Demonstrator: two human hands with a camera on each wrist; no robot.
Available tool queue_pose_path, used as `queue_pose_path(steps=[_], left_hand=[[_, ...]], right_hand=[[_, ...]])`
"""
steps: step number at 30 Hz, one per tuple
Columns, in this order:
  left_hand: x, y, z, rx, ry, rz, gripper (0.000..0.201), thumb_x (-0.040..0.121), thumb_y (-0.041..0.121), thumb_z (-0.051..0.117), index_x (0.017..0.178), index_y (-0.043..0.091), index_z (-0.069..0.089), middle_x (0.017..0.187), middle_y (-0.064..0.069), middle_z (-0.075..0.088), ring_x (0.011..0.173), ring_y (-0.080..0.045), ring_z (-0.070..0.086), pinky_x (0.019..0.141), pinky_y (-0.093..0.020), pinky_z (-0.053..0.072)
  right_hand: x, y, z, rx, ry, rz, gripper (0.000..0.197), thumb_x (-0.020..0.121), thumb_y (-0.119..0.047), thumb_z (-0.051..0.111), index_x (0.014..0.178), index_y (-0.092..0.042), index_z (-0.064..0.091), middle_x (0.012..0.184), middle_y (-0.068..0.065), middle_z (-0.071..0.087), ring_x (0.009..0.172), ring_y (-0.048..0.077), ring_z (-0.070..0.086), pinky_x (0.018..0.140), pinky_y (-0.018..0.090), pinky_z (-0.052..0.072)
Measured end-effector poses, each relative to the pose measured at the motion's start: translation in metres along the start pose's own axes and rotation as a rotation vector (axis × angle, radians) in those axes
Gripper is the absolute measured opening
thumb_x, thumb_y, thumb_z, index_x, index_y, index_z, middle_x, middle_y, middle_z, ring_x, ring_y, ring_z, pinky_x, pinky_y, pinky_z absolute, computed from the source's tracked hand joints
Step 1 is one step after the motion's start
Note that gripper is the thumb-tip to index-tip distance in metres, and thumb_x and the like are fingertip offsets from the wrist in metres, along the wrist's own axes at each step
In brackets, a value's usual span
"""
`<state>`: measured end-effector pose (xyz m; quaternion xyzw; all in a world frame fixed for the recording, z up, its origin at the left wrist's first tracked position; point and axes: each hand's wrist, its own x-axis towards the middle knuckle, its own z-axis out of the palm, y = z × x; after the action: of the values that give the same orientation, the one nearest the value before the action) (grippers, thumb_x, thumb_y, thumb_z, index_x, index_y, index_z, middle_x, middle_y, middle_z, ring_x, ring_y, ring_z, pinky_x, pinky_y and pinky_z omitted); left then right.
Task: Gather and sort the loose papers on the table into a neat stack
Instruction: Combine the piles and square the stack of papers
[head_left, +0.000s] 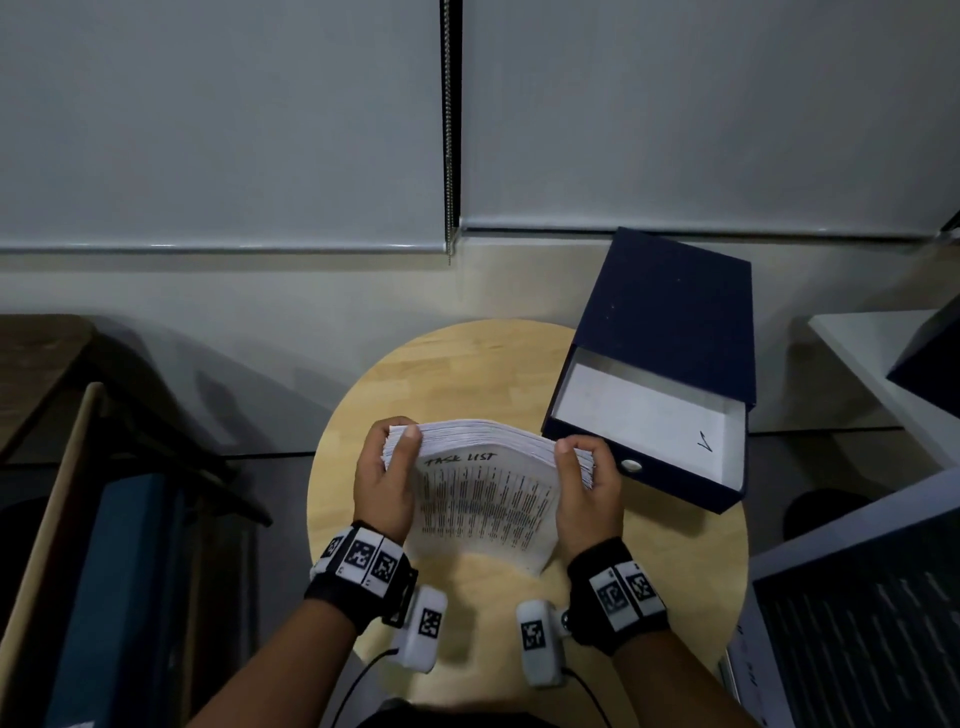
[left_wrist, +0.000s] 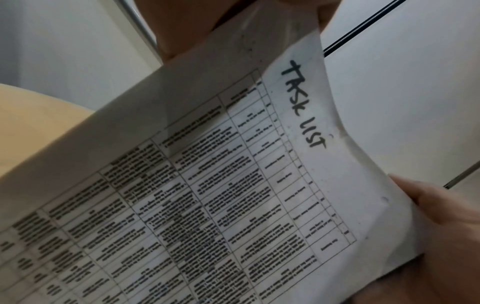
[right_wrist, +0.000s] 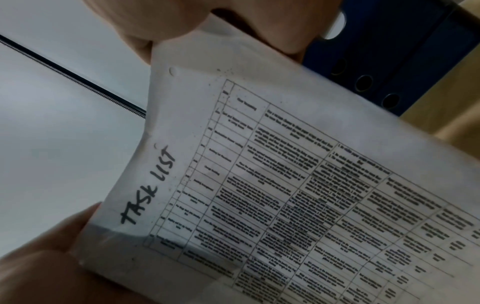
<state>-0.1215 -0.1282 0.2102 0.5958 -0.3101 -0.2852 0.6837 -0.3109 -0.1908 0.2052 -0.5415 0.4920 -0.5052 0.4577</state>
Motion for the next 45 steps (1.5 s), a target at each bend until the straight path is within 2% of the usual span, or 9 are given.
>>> queue_pose_path(steps=[5,11,16,23,29,35,40,43,45], left_hand=[[0.000,0.003,0.007,-0.073,-0.001,-0.010,0.032,0.099,0.026,0.039,0.099,0.001,0.059,0.091,-0.005,0.062,0.081,-0.009,0.059,0.069,-0.017,0.046],[0.004,0.000,-0.004,-0.178,-0.092,0.002,0.086,0.076,0.074,0.050,0.128,0.006,0.052,0.134,-0.004,0.056,0.120,-0.011,0.054,0.094,-0.021,0.046],[0.009,-0.001,-0.011,-0.175,-0.216,0.033,0.068,0.078,0.042,0.056,0.135,0.007,0.044,0.140,-0.011,0.049,0.123,-0.014,0.053,0.093,-0.020,0.046],[0.014,-0.013,-0.012,-0.089,-0.277,-0.075,0.079,0.064,0.026,0.073,0.136,0.022,0.041,0.117,0.008,0.065,0.108,-0.007,0.062,0.083,-0.020,0.051],[0.017,-0.010,0.001,0.292,-0.198,-0.042,0.032,0.095,0.004,0.050,0.120,0.020,0.040,0.103,0.014,0.060,0.085,0.018,0.058,0.087,-0.033,0.048],[0.009,0.001,0.001,0.348,-0.185,0.064,0.028,0.091,0.027,0.046,0.117,0.026,0.037,0.099,0.014,0.060,0.087,0.007,0.059,0.078,-0.018,0.048],[0.007,-0.005,-0.005,0.420,-0.191,-0.064,0.041,0.095,0.011,0.053,0.126,0.026,0.031,0.089,0.006,0.059,0.079,-0.016,0.059,0.082,-0.046,0.051],[0.009,-0.002,-0.001,0.442,-0.176,-0.068,0.035,0.096,0.013,0.050,0.126,0.023,0.034,0.084,0.005,0.060,0.082,-0.026,0.061,0.081,-0.048,0.051],[0.008,0.001,0.005,0.413,-0.172,-0.046,0.027,0.098,0.011,0.046,0.119,0.024,0.036,0.087,0.008,0.062,0.078,-0.011,0.063,0.078,-0.043,0.050]], right_hand=[[0.002,-0.001,0.002,0.039,0.026,-0.016,0.024,0.081,-0.052,0.053,0.084,-0.030,0.061,0.084,-0.019,0.066,0.087,0.013,0.062,0.080,0.034,0.050],[0.001,0.004,-0.013,0.067,-0.216,-0.080,0.040,0.078,-0.043,0.074,0.111,-0.029,0.058,0.110,-0.002,0.068,0.105,0.024,0.065,0.091,0.046,0.053],[0.009,0.007,-0.022,0.029,-0.344,-0.043,0.058,0.067,0.000,0.060,0.114,-0.035,0.056,0.106,-0.005,0.067,0.103,0.021,0.064,0.088,0.039,0.054],[0.011,0.005,-0.017,-0.092,-0.347,0.048,0.059,0.079,0.000,0.058,0.108,-0.050,0.049,0.102,-0.016,0.067,0.098,0.013,0.065,0.090,0.043,0.055],[0.017,0.004,-0.010,-0.180,-0.226,0.057,0.027,0.096,-0.017,0.057,0.116,-0.035,0.052,0.116,-0.006,0.066,0.110,0.013,0.063,0.099,0.048,0.052],[0.019,-0.002,-0.007,-0.179,-0.166,0.012,0.037,0.097,-0.019,0.056,0.107,-0.052,0.044,0.107,-0.010,0.064,0.100,0.011,0.065,0.086,0.037,0.057],[0.015,0.016,0.000,-0.315,-0.260,0.140,0.053,0.098,-0.034,0.053,0.144,-0.025,0.030,0.140,-0.004,0.049,0.130,0.019,0.048,0.109,0.046,0.044],[0.019,0.012,0.005,-0.289,-0.237,0.131,0.044,0.098,-0.033,0.051,0.139,-0.027,0.035,0.131,0.003,0.059,0.119,0.023,0.058,0.101,0.047,0.050],[0.023,0.008,0.009,-0.268,-0.236,0.128,0.032,0.100,-0.028,0.050,0.130,-0.026,0.042,0.119,0.001,0.064,0.109,0.022,0.062,0.096,0.049,0.053]])
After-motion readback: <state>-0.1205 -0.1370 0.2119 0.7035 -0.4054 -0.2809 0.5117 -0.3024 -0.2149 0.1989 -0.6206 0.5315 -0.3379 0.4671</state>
